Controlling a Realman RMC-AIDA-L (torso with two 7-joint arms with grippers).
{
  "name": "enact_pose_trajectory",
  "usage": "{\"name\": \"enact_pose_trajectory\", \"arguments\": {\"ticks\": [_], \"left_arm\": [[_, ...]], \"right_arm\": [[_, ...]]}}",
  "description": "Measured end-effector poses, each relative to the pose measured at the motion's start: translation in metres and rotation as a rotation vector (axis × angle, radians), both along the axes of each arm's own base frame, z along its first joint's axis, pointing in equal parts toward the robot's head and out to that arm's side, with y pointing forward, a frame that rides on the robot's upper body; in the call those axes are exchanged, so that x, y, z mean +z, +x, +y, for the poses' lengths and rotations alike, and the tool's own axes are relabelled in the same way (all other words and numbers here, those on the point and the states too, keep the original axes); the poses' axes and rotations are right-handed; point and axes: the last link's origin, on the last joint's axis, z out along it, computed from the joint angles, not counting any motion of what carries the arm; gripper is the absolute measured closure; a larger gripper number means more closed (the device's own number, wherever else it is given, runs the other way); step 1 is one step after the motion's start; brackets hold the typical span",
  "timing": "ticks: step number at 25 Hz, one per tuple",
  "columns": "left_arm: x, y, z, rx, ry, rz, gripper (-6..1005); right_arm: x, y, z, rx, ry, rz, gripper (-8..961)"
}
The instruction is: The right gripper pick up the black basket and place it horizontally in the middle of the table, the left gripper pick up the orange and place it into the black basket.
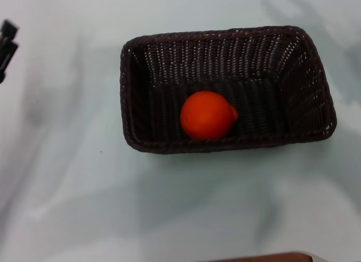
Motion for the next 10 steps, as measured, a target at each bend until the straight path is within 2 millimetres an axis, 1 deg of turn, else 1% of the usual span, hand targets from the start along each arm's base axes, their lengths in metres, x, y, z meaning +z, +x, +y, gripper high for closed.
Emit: {"name": "enact_pose_trajectory", "arguments": {"ticks": [3,5,10], "left_arm": [[0.003,-0.013,-0.009,0.059,0.054,0.042,112],[0.002,-0.018,-0.016,0.09,0.078,0.065,112],[-0.001,-0.025,-0.024,0.135,0.093,0.07,112]], "right_arm": [[-0.003,0.013,-0.01,-0.078,0.126,-0.011,25],[-0.005,0.019,-0.016,-0.119,0.181,-0.01,25],[-0.011,0.027,-0.02,-0.183,0.234,-0.046,25]]}}
